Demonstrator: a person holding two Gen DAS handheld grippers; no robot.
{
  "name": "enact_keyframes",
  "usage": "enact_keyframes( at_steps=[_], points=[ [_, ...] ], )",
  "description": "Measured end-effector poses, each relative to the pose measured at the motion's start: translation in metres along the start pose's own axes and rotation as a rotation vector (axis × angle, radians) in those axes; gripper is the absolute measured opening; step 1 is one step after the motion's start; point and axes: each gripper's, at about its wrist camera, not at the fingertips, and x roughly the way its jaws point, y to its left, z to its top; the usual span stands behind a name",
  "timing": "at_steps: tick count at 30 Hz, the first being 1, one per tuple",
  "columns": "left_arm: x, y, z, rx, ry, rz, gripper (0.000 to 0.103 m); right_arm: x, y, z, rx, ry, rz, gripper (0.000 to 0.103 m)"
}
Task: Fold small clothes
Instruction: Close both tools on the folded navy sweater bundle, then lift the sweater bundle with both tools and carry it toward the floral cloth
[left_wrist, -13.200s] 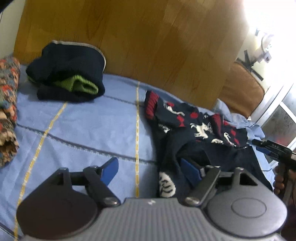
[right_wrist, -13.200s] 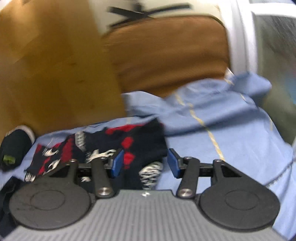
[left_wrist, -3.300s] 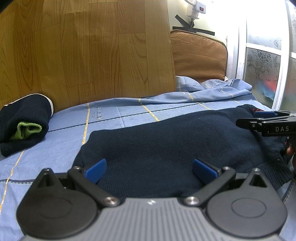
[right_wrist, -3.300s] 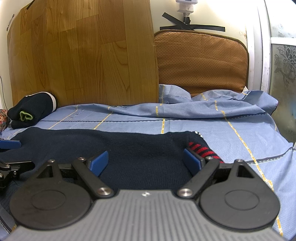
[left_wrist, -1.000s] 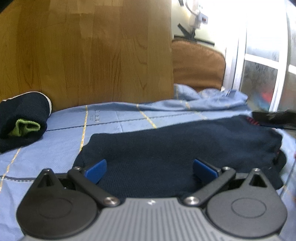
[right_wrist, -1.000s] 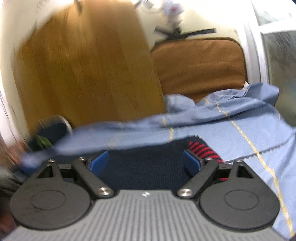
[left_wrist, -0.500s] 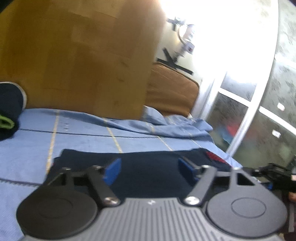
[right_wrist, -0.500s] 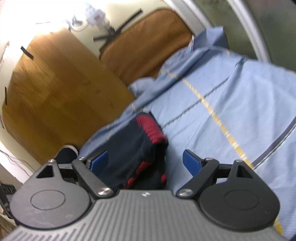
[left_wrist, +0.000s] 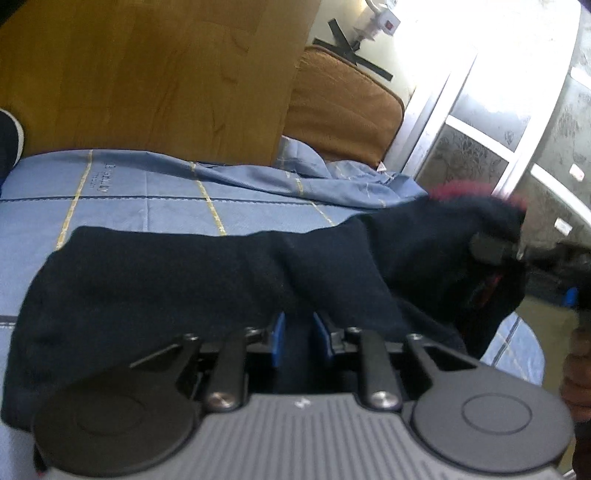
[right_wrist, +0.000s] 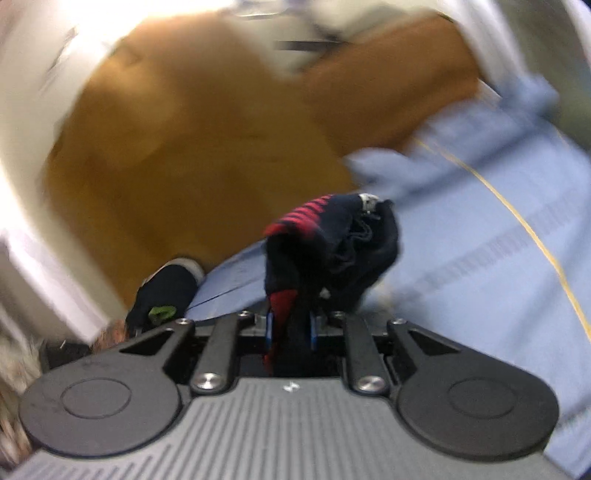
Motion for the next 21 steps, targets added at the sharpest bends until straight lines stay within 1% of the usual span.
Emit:
enact_keyframes(
  at_steps=[1, 3, 4, 5, 7, 9, 11, 13, 15, 16, 17, 18, 19, 20, 21],
  points=[
    [-0.007, 0.004, 0.002, -0.017, -0.014, -0.005, 0.024, 0.004, 0.019, 0.003, -0.068, 0.005, 0.01, 0.02],
    [-0.033, 0.018, 0.005, -0.071, -0.095, -0.033, 0.043, 0.016, 0.059, 0.006, -0.199, 0.022, 0.043, 0.02],
    [-0.05, 0.028, 0.006, -0.102, -0.151, -0.033, 0.047, 0.024, 0.077, 0.006, -0.258, 0.033, 0.059, 0.02],
    [-0.068, 0.039, 0.006, -0.13, -0.205, -0.02, 0.05, 0.032, 0.095, 0.004, -0.319, 0.046, 0.074, 0.02],
    [-0.1, 0.062, 0.004, -0.184, -0.288, 0.03, 0.05, 0.054, 0.13, -0.003, -0.436, 0.089, 0.099, 0.02],
    [-0.126, 0.083, 0.001, -0.239, -0.342, 0.089, 0.05, 0.08, 0.156, -0.013, -0.517, 0.144, 0.126, 0.02],
    [-0.148, 0.101, -0.006, -0.292, -0.385, 0.119, 0.054, 0.108, 0.176, -0.027, -0.591, 0.212, 0.149, 0.02],
    [-0.16, 0.113, -0.012, -0.325, -0.411, 0.125, 0.06, 0.142, 0.189, -0.046, -0.649, 0.312, 0.154, 0.02],
    [-0.161, 0.117, -0.014, -0.339, -0.409, 0.132, 0.07, 0.173, 0.192, -0.071, -0.702, 0.402, 0.144, 0.021],
    [-0.157, 0.117, -0.013, -0.336, -0.398, 0.133, 0.072, 0.174, 0.198, -0.081, -0.751, 0.374, 0.16, 0.02],
    [-0.152, 0.116, -0.013, -0.327, -0.385, 0.13, 0.073, 0.173, 0.204, -0.086, -0.806, 0.348, 0.147, 0.022],
    [-0.15, 0.116, -0.014, -0.315, -0.37, 0.125, 0.073, 0.167, 0.209, -0.089, -0.818, 0.351, 0.149, 0.032],
    [-0.142, 0.112, -0.012, -0.301, -0.353, 0.119, 0.073, 0.161, 0.206, -0.087, -0.808, 0.359, 0.183, 0.047],
    [-0.138, 0.111, -0.011, -0.291, -0.338, 0.113, 0.073, 0.156, 0.197, -0.08, -0.772, 0.369, 0.243, 0.052],
    [-0.129, 0.109, -0.008, -0.282, -0.319, 0.112, 0.073, 0.146, 0.191, -0.076, -0.739, 0.372, 0.277, 0.055]
  ],
)
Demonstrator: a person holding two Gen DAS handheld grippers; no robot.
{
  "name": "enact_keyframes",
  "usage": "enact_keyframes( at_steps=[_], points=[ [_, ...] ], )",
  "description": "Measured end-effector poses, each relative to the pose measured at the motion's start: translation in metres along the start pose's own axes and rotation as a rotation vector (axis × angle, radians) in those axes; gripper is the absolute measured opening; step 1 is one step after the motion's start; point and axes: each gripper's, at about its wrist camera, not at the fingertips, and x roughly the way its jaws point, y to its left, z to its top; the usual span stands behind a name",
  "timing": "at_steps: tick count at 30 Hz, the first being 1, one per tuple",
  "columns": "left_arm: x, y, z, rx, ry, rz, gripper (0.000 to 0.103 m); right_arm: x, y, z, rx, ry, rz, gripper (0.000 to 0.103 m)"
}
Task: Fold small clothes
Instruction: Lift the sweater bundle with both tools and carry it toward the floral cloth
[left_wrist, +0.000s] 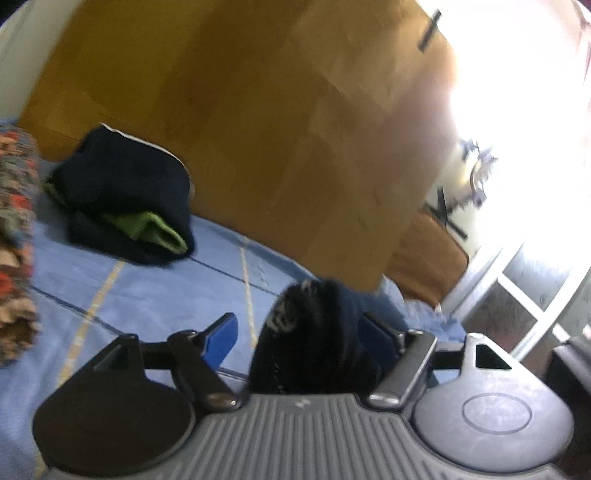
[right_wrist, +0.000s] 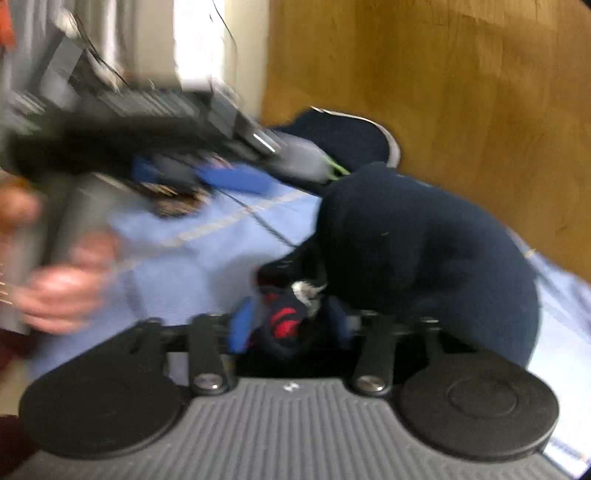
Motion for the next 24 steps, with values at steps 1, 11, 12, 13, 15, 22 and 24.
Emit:
enact_keyframes(
  at_steps=[1, 11, 12, 13, 15, 22, 24],
  points=[
    [0.002, 0.0, -0.001, 0.004, 0.016, -0.002, 0.073, -0.011, -0.003, -0.001, 0.016, -0.02, 0.015, 0.055],
    [0.024, 0.0, -0.013, -0.004, 0.109, 0.011, 0.074, -0.075, -0.072, 0.009, 0.277, -0.263, -0.094, 0.033],
    [0.025, 0.0, -0.014, -0.002, 0.118, 0.015, 0.076, -0.063, -0.074, 0.012, 0.292, -0.254, -0.097, 0.031],
    [0.028, 0.0, -0.016, 0.004, 0.132, 0.027, 0.077, -0.051, -0.078, 0.012, 0.295, -0.227, -0.108, 0.03],
    [0.04, 0.001, -0.022, 0.014, 0.189, 0.061, 0.077, -0.017, -0.084, 0.002, 0.251, -0.14, -0.172, 0.027],
    [0.039, 0.016, -0.028, -0.046, 0.199, 0.027, 0.089, -0.022, -0.097, -0.013, 0.415, -0.212, -0.101, 0.031],
    [0.037, 0.012, -0.027, -0.034, 0.192, 0.033, 0.103, -0.039, -0.103, -0.024, 0.472, -0.266, -0.068, 0.057]
  ],
)
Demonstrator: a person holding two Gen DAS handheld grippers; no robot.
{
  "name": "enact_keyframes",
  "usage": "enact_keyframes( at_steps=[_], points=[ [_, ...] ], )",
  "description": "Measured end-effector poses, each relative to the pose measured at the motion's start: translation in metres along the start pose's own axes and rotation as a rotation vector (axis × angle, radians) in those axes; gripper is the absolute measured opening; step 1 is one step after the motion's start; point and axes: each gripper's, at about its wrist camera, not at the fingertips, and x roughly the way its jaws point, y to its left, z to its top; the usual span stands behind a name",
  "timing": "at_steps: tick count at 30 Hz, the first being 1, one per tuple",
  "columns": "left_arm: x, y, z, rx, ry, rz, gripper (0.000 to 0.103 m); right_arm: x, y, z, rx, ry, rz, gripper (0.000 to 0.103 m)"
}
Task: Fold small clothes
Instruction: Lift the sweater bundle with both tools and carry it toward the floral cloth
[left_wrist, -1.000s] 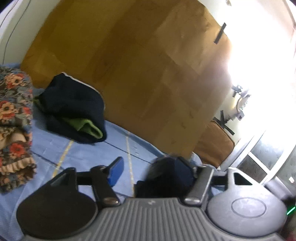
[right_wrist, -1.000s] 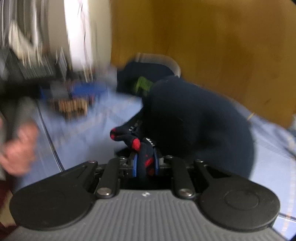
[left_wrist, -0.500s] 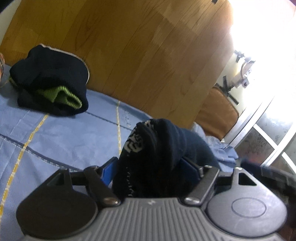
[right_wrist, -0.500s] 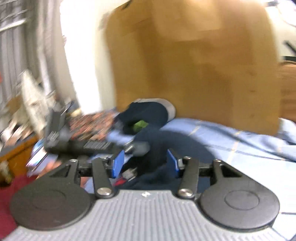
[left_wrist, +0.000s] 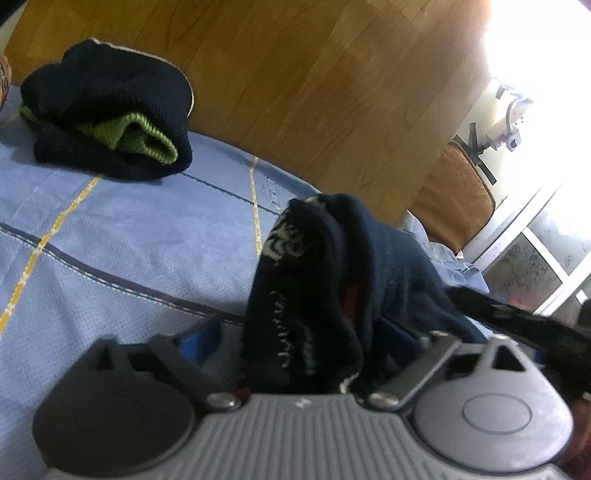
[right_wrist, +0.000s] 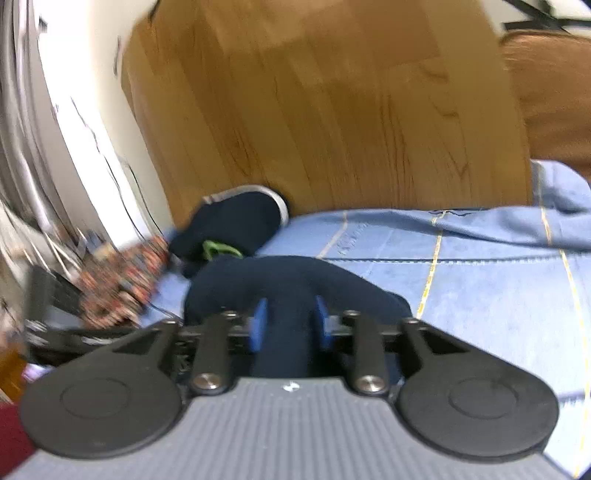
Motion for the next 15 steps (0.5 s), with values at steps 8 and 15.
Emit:
enact_keyframes(
  at_steps=[8, 15],
  points=[
    [0.002, 0.007, 0.0, -0.089, 0.054, -0.123, 0.103, -0.039, -0.055, -0.031, 0.357, -0.069, -0.002, 0.091],
    [0.006, 0.009, -0.004, -0.125, 0.089, -0.216, 0.103, -0.014, -0.051, -0.039, 0.43, 0.025, 0.088, 0.091]
  ],
)
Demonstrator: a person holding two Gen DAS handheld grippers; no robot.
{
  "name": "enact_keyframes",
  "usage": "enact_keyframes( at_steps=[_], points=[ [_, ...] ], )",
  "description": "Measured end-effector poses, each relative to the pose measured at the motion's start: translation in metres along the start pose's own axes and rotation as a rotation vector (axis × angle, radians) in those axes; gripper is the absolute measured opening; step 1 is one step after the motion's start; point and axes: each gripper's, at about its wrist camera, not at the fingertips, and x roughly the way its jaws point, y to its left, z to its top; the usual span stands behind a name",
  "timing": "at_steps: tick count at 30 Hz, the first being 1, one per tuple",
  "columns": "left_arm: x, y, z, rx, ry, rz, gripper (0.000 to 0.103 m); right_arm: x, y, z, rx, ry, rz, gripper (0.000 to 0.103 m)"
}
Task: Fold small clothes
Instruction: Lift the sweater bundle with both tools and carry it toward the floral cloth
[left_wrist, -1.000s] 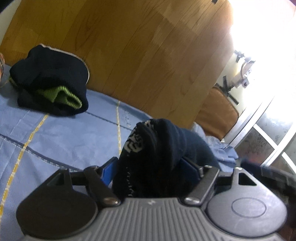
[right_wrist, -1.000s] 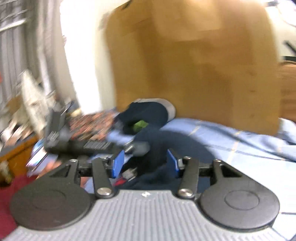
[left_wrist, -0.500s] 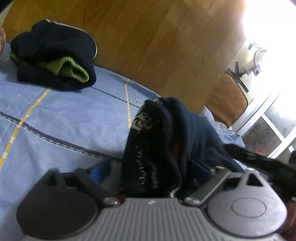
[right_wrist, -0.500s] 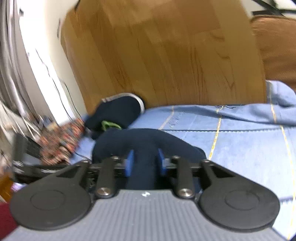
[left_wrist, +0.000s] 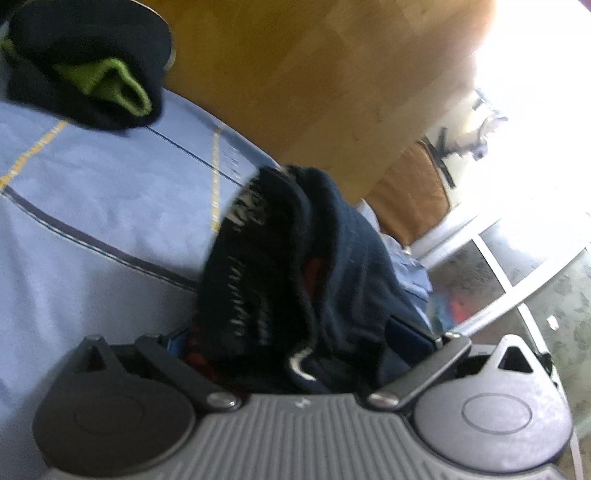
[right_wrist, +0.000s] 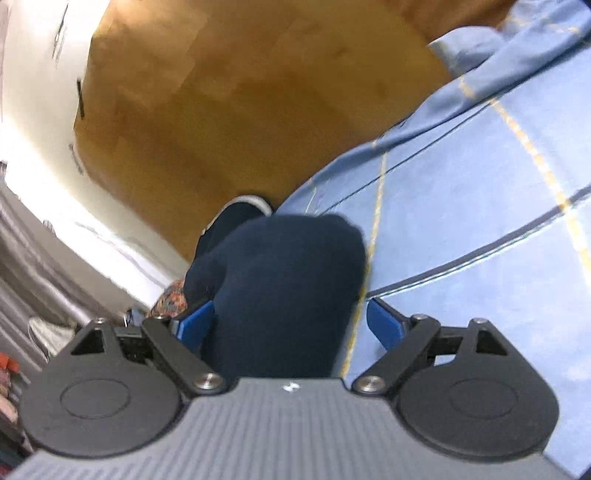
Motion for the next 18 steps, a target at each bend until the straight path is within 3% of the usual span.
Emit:
enact_keyframes(
  at_steps=[3, 6, 11, 16, 18],
  points=[
    [0.007, -0.011, -0.006, 0.062, -0.012, 0.051, 0.103, 0.025, 0.005, -0.002, -0.017, 0.062, 0.016, 0.092],
    [0.012, -0.019, -0.01, 0.103, -0.038, 0.098, 0.101, 0.044, 0.013, -0.005, -0.077, 0.063, -0.002, 0.09],
    [0.006, -0.023, -0.007, 0.06, -0.067, 0.066, 0.09, 0.043, 0.006, 0.005, 0.075, 0.081, 0.114, 0.075],
    [-0.052, -0.05, 0.003, 0.098, -0.261, 0.011, 0.09, 0.045, 0.05, 0.023, 0.077, 0.08, 0.285, 0.073],
    [-0.088, -0.059, 0.015, 0.131, -0.352, 0.043, 0.09, 0.062, 0.084, 0.035, 0.045, 0.106, 0.364, 0.073]
  ],
)
